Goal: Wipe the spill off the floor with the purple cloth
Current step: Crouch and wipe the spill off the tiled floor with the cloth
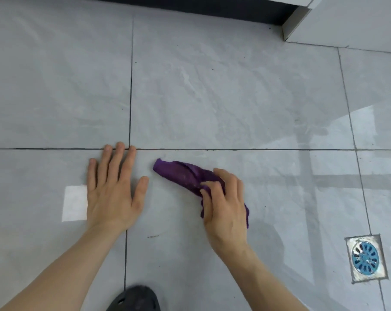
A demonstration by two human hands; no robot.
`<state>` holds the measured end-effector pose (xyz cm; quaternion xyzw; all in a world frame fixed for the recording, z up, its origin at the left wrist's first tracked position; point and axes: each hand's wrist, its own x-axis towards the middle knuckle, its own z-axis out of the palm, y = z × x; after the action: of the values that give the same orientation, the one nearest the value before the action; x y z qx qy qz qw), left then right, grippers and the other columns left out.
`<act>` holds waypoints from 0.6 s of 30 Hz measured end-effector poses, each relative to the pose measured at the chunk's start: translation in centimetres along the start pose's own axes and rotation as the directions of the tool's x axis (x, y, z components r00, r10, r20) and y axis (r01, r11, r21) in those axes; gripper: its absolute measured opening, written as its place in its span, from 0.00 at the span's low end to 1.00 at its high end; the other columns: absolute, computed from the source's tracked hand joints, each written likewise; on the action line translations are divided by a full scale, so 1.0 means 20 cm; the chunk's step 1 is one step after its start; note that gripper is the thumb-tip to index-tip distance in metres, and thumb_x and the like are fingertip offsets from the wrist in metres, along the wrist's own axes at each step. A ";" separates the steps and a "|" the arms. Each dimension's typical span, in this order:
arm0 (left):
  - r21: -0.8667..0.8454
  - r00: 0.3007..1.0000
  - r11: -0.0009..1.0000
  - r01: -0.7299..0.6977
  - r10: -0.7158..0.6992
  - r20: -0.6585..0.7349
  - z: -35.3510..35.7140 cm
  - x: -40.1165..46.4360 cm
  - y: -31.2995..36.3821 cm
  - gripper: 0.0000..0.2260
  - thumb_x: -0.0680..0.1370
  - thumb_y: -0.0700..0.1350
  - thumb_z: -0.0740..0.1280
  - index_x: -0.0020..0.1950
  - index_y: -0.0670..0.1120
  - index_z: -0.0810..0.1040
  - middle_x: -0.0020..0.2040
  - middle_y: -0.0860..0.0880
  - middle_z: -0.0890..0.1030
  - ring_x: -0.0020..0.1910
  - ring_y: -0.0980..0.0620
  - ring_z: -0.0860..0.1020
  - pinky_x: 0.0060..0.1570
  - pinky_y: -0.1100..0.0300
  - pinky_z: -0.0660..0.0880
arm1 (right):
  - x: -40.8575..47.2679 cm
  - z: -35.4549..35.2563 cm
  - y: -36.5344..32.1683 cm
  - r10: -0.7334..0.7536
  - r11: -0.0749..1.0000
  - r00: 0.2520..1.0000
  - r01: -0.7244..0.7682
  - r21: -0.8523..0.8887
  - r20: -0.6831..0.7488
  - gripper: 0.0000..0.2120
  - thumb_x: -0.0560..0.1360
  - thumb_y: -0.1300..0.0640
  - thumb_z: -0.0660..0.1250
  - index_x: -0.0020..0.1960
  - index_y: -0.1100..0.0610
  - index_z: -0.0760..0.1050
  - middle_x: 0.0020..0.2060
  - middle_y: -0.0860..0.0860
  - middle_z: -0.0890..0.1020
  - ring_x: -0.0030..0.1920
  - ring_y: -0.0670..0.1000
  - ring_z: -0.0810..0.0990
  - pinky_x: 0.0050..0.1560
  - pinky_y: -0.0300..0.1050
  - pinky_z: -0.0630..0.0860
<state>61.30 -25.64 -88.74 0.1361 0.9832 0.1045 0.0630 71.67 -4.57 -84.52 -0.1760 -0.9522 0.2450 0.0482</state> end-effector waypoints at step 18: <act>-0.197 1.000 0.980 0.006 -0.005 0.004 -0.04 0.00 -0.03 0.28 0.85 0.58 0.43 0.84 0.51 0.57 0.85 0.53 0.55 0.85 0.53 0.48 0.83 0.48 0.43 | -0.35 0.20 -0.37 -0.375 0.909 0.846 0.416 -0.029 0.380 0.28 0.79 0.42 0.64 0.76 0.50 0.69 0.82 0.52 0.61 0.82 0.59 0.59 0.75 0.53 0.68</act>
<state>60.98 -26.35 -88.15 0.1267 0.9682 0.2008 0.0784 75.21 -14.87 -84.43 0.0703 -0.9719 0.2054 -0.0905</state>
